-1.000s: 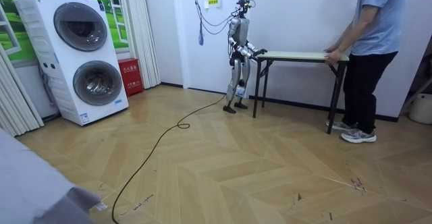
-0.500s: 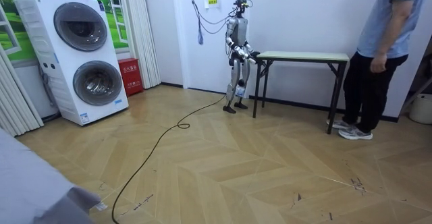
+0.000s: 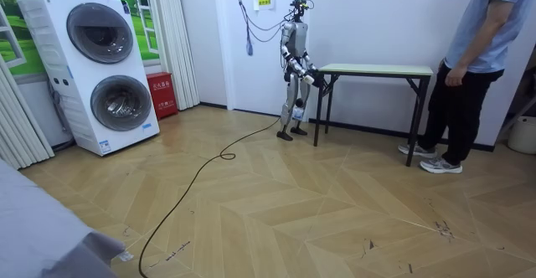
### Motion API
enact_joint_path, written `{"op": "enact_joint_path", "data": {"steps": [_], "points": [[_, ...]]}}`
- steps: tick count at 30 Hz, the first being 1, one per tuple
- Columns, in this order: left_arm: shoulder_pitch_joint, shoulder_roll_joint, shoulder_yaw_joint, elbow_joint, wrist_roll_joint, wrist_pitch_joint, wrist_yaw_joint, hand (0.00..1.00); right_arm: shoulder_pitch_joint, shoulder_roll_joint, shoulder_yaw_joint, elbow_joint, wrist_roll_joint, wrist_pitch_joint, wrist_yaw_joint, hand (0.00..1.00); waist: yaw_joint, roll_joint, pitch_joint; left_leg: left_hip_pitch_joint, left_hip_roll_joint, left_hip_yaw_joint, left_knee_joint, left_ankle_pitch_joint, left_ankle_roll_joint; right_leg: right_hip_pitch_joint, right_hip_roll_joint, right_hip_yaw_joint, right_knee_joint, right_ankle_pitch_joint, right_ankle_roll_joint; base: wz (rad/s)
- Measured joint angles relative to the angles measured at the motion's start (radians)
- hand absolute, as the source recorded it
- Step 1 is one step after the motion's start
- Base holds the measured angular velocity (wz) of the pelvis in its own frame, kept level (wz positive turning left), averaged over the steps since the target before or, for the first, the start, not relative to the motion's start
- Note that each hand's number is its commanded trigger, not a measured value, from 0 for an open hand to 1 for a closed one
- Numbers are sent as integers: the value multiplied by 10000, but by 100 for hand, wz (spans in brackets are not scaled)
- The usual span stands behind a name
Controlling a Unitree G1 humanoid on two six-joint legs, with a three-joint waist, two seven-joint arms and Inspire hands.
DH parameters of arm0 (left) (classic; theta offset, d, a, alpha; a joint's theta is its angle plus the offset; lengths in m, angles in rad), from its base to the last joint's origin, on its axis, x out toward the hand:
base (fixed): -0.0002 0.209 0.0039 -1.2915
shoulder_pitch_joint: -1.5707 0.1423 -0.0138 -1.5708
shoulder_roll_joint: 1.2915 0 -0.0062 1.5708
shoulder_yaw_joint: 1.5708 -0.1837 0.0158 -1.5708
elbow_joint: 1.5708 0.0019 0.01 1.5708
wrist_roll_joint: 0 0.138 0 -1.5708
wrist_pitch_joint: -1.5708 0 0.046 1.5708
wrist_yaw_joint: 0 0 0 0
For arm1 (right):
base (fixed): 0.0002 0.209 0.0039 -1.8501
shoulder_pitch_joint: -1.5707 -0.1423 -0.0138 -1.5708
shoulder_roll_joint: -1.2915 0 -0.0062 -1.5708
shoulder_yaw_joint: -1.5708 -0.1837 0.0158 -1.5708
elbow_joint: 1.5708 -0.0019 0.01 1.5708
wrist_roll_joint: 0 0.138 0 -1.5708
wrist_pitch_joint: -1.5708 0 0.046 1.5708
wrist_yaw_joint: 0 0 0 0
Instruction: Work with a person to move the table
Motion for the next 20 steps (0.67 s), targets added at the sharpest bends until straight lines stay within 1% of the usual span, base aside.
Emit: {"op": "enact_joint_path", "data": {"steps": [1,3,4,6,8,10,11,12,13,14,15,19,20], "points": [[-7,26,17,120,132,0,-10,0,-2,-36,1,138,-196,0,17,0,3,-15,2,-3,1,-1,2,0,0,-5,0,-12,0,0,0,0],[-78,131,196,737,476,-13,-32,0,-137,-116,-1,762,-968,0,22,0,18,-112,23,13,4,5,0,-2,-4,-47,4,11,-2,0,0,0],[-75,158,252,863,511,-13,-2,0,-181,-121,-3,932,-1179,-2,23,0,15,-136,21,17,10,11,3,-6,-9,-47,7,15,-3,0,0,-5],[-115,247,288,1364,836,-45,88,0,-360,-160,-4,1697,-2031,-52,10,0,21,-209,-10,40,17,28,11,-10,-12,-23,9,22,-2,11,-5,-2],[-270,252,261,2001,1118,-122,206,0,-597,-162,-3,2531,-2545,-84,-88,0,12,-217,-16,39,15,16,26,-9,-9,-8,8,11,-4,22,-4,0],[-265,264,272,2304,1563,-148,361,0,-707,-167,-8,3219,-2872,-110,-280,0,11,-212,-12,23,11,2,40,-9,-9,-9,11,25,-8,26,-3,0],[-265,264,293,2454,1970,-171,468,0,-736,-167,-8,3632,-3147,-163,-398,0,14,-206,-8,21,11,-13,10,-10,-8,-9,11,23,-7,26,-3,0],[-293,257,338,2611,2361,-213,548,0,-776,-165,-9,3978,-3406,-180,-505,0,25,-187,4,24,11,-25,10,-10,-8,-10,15,29,-5,26,-3,0],[-322,240,365,2693,2469,-227,626,0,-815,-162,-7,4163,-3496,-181,-582,0,28,-173,11,25,11,-27,10,-10,-9,-9,15,27,-3,26,-3,0],[-388,152,478,2801,2740,-289,779,0,-866,-163,-10,4416,-3675,-174,-762,0,37,-143,29,24,10,-26,10,-10,-8,-12,15,25,1,26,-3,0],[-415,69,549,2862,2999,-390,944,0,-893,-158,-12,4618,-3798,-173,-901,0,41,-119,27,27,10,-26,4,-9,-9,-13,15,28,1,26,-3,0],[-473,-73,693,2954,3559,-403,1353,0,-911,-87,-69,5217,-3923,-159,-1304,0,41,-73,39,56,12,-16,6,-8,-9,17,17,47,-2,27,-5,0],[-504,-89,705,2970,3657,-403,1436,0,-922,-32,-200,5331,-3924,-161,-1401,0,35,-56,36,56,12,-14,5,-8,-9,16,17,47,-8,28,-6,0]]}}
